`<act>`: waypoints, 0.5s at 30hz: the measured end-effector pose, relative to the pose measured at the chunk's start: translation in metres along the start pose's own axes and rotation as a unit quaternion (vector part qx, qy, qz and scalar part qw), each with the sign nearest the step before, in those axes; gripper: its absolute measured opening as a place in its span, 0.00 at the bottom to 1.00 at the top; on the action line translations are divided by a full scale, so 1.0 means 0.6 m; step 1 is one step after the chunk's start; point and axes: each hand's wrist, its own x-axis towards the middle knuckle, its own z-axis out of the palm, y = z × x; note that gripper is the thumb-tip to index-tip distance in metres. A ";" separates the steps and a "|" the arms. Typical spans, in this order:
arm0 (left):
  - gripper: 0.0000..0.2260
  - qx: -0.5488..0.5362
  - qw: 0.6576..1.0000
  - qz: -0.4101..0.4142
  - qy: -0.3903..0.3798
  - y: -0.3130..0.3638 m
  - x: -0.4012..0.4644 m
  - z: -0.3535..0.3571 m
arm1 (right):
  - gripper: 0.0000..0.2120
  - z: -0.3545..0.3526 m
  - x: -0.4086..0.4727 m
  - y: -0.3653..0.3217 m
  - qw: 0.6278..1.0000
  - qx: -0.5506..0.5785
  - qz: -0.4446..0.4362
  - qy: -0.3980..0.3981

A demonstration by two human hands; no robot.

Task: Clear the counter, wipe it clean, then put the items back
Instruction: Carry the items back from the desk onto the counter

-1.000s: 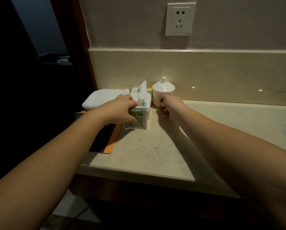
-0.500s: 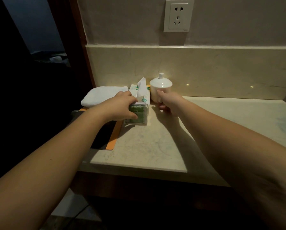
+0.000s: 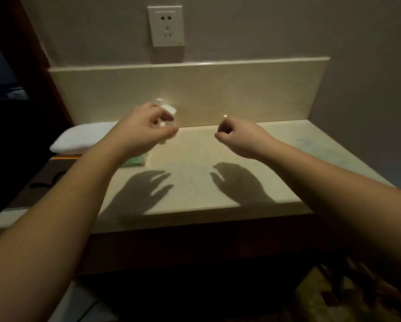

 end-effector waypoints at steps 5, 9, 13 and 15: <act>0.11 -0.060 0.997 0.040 -0.019 0.158 -0.031 0.103 | 0.15 -0.076 -0.168 0.127 0.997 -0.073 -0.016 0.018; 0.09 -0.089 0.991 0.081 -0.057 0.287 -0.076 0.207 | 0.16 -0.127 -0.332 0.231 0.994 -0.106 0.009 0.009; 0.09 -0.109 0.980 0.111 -0.125 0.402 -0.130 0.319 | 0.17 -0.159 -0.491 0.329 0.992 -0.108 0.065 -0.018; 0.10 -0.111 0.973 0.128 -0.159 0.451 -0.157 0.377 | 0.17 -0.161 -0.567 0.377 0.989 -0.099 0.105 -0.026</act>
